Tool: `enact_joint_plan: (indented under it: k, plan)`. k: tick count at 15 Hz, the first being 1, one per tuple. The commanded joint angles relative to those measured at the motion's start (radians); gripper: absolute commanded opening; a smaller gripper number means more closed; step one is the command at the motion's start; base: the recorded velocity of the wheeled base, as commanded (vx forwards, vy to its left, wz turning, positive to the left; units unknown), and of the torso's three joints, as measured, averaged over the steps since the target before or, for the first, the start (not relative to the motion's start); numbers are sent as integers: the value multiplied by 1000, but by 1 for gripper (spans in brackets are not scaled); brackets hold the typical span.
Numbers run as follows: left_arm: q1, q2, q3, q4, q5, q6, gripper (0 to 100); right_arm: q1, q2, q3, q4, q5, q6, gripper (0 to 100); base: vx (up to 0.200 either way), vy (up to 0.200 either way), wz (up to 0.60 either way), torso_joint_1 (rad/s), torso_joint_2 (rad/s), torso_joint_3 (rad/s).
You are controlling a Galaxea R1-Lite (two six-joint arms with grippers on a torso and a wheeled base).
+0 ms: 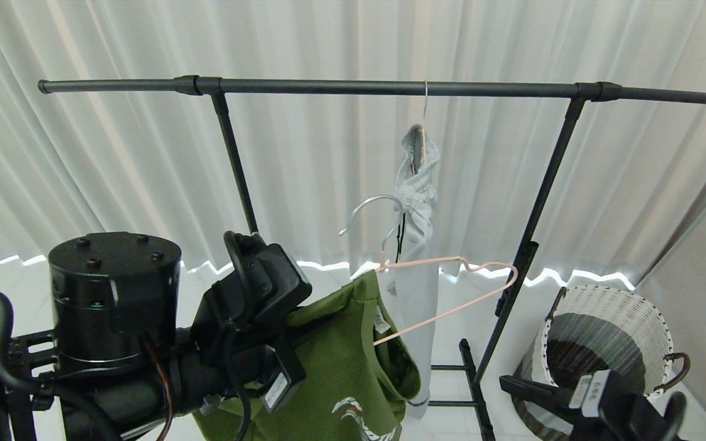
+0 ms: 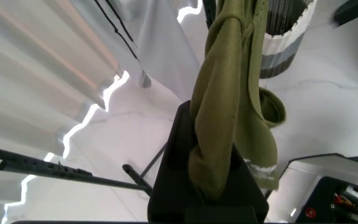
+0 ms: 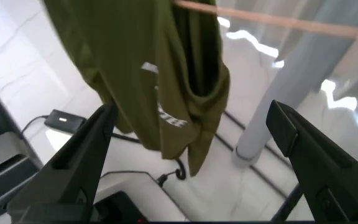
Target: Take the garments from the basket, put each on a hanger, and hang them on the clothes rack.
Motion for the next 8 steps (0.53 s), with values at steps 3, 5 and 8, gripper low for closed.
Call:
enact_joint_plan:
  k: [3,5,8]
  plan:
    - [-3,-1,-8,-1,-3,2,0,-88,236,-143,-2,-3,118,100,0,0,0,0,0,0]
    - [-3,-1,-10,-1,-3,0,0,-109,298,-192,-2,-5,136,100,0,0,0,0,0,0]
    - [-4,-1,-10,-1,-3,0,0,-146,340,-200,-6,-28,158,100,0,0,0,0,0,0]
